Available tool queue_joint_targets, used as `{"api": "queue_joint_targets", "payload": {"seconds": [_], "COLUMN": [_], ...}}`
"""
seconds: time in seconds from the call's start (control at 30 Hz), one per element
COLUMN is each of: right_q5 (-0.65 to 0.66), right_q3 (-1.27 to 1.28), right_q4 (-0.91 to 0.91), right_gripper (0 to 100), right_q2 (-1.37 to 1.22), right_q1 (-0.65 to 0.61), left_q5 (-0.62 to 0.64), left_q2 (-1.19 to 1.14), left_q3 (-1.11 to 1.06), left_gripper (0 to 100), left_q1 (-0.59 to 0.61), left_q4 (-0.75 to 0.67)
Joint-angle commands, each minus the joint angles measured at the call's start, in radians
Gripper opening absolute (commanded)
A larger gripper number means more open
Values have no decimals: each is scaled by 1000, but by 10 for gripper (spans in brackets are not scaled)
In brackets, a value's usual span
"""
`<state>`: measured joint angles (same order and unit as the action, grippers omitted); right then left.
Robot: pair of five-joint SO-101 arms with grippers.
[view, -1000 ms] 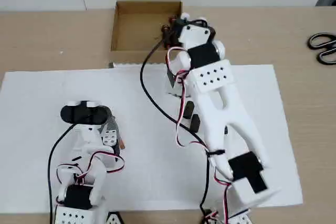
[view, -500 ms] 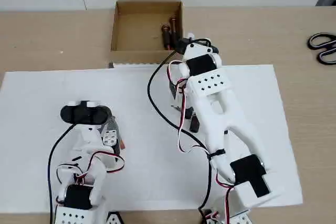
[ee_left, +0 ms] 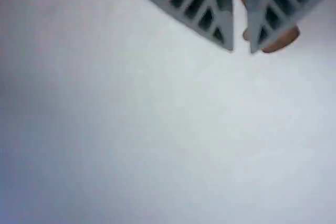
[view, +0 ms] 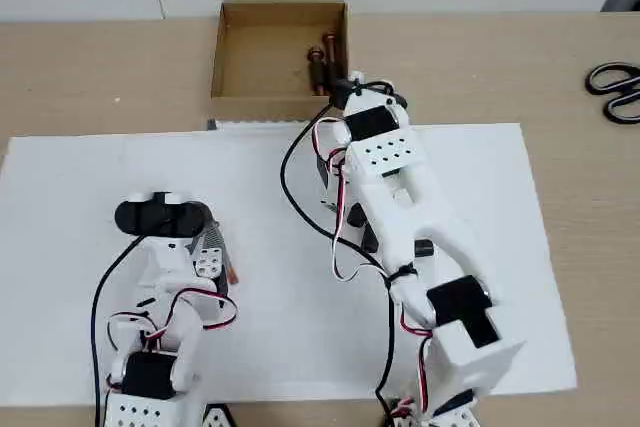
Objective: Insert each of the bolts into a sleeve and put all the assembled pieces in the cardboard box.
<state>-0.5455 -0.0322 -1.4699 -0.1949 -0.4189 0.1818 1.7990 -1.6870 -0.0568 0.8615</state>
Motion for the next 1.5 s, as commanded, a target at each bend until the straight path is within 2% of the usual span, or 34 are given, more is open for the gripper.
{"api": "queue_joint_targets", "payload": {"seconds": [0.0, 0.2, 0.47, 0.97, 1.13, 1.27, 1.47], "right_q5": [-12, -8, -6, -6, -6, -6, 6], "right_q3": [-12, -12, -12, -11, -11, -23, -175], "right_q4": [44, 76, 76, 119, 119, 110, -27], "right_gripper": [131, 131, 130, 128, 0, 2, 3], "right_q2": [-2, -41, -88, -185, -193, -183, -77], "right_q1": [10, 13, 77, 74, 74, 73, 48], "left_q5": [-3, -3, -3, -3, -3, -3, -3], "left_q2": [8, 8, 8, 8, 8, 8, 8], "left_q3": [5, 5, 5, 5, 5, 5, 5], "left_gripper": [6, 6, 6, 6, 6, 6, 6], "left_q1": [3, 3, 3, 3, 3, 3, 3], "left_q4": [3, 3, 3, 3, 3, 3, 3]}}
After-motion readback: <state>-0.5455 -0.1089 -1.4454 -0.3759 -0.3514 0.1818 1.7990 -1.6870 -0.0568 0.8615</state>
